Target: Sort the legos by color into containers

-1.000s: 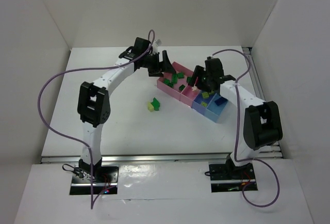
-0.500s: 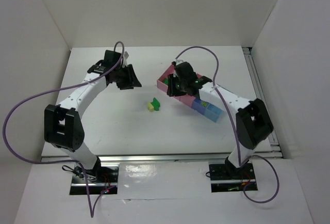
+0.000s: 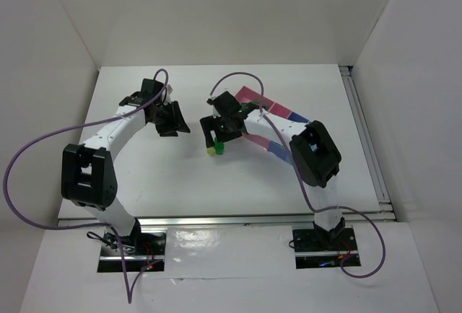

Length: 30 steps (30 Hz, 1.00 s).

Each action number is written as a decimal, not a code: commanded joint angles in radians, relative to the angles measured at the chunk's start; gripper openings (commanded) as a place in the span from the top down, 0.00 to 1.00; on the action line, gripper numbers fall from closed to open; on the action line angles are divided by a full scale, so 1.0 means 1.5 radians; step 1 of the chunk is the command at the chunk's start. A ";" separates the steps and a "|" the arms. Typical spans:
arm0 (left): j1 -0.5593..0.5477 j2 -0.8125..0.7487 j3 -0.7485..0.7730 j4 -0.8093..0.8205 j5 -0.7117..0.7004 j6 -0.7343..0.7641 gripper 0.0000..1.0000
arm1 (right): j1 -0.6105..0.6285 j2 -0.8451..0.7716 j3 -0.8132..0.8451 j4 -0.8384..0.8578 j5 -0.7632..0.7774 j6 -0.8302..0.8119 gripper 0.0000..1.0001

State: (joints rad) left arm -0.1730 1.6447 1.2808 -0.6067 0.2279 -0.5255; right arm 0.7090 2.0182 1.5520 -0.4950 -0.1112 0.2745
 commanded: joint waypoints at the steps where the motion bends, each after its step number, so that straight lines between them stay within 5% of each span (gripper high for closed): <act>1: 0.017 -0.023 -0.014 -0.007 0.012 0.009 0.46 | 0.008 0.023 0.043 -0.032 -0.009 -0.021 0.09; 10: 0.037 -0.017 -0.034 0.007 0.036 0.002 0.43 | 0.020 0.063 0.067 -0.039 -0.048 -0.049 0.06; 19: 0.044 -0.017 -0.034 0.007 0.036 0.002 0.43 | 0.020 0.013 0.027 -0.016 -0.260 -0.081 0.14; 30: 0.077 -0.017 -0.021 0.001 0.043 0.002 0.31 | 0.014 0.021 0.043 -0.046 -0.060 -0.051 0.14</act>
State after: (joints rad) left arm -0.0635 1.6432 1.2358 -0.6056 0.2707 -0.5266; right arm 0.7307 2.0895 1.5780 -0.5285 -0.3191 0.1787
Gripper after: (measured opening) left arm 0.683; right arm 0.861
